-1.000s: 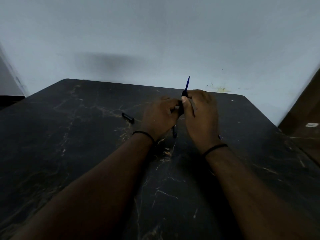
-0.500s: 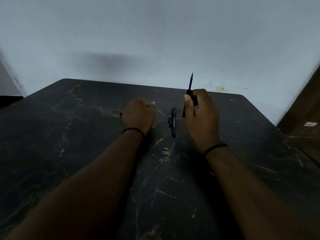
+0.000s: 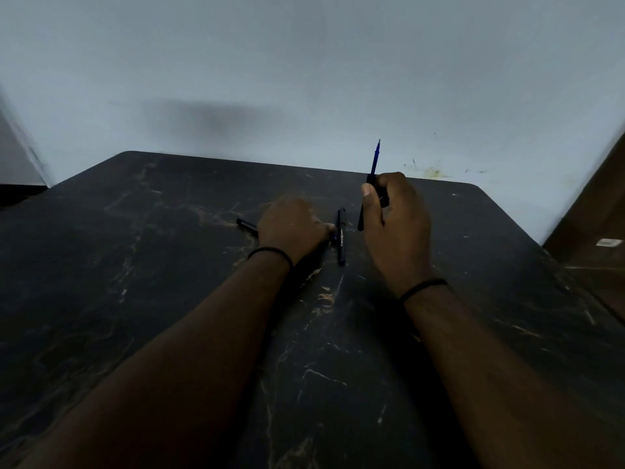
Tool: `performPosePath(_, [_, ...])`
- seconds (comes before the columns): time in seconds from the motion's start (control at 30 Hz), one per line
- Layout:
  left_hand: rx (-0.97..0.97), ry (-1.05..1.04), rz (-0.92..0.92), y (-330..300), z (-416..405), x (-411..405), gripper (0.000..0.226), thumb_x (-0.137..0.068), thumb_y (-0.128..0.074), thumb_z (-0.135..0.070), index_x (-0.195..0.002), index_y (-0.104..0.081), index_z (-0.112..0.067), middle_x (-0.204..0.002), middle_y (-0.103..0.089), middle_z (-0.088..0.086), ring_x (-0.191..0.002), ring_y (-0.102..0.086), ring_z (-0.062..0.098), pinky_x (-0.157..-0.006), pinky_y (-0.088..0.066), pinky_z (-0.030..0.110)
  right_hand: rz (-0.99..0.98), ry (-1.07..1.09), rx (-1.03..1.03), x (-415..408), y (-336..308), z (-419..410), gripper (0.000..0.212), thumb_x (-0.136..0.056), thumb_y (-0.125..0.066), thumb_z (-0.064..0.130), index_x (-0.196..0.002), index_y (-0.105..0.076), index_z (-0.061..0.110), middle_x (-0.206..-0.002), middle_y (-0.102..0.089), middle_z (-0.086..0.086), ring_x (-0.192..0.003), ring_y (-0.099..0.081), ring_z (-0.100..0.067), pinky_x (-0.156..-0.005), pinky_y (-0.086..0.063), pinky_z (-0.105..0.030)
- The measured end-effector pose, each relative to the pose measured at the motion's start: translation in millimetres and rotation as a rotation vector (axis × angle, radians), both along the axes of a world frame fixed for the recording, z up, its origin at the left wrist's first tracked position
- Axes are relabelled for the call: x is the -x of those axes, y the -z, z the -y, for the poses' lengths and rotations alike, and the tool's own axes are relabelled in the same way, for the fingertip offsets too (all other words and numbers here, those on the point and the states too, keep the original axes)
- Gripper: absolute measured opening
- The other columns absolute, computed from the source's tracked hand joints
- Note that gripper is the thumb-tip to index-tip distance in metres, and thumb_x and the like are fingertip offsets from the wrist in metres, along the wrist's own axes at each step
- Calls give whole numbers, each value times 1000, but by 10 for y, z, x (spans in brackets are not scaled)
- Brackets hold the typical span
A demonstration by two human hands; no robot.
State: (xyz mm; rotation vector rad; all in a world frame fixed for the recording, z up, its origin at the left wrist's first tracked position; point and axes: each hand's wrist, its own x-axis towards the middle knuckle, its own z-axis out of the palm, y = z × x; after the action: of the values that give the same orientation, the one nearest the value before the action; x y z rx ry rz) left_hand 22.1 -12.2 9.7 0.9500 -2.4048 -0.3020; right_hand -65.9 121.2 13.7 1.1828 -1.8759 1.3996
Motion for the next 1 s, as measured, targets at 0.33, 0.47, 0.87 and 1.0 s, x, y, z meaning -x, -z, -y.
performPosePath(0.33, [-24, -59, 136, 39, -17, 72, 54, -87, -51, -63, -68, -59, -13, -79, -66, 7, -75, -63, 24, -70, -54, 33, -26, 2, 16, 15, -7, -2, 20, -100, -52, 30, -92, -59, 13, -78, -56, 3, -71, -50, -14, -61, -43, -35])
performPosePath(0.47, [-102, -21, 144, -17, -28, 42, 33, -84, -53, -45, -71, -58, -15, -89, -69, 10, -85, -65, 28, -79, -56, 39, -39, 1, 36, 27, 13, 18, 19, -100, -52, 31, -90, -58, 15, -75, -53, 6, -69, -45, -8, -59, -40, -32])
performPosePath(0.87, [-125, 60, 172, -48, -53, 68, 33, -88, -51, -32, -59, -45, -19, -74, -56, 5, -80, -63, 27, -77, -55, 38, -29, 5, 5, 59, 62, 49, 20, -100, -50, 36, -93, -57, 18, -75, -52, 9, -69, -46, -9, -56, -35, -25])
performPosePath(1.0, [-168, 65, -214, 31, 56, 72, 46, -99, -48, -27, -56, -51, -13, -53, -45, 0, -46, -43, 10, -52, -34, 24, 25, -6, -49, 53, 71, 32, 18, -100, -47, 42, -96, -53, 26, -73, -53, 11, -64, -49, -7, -54, -35, -16])
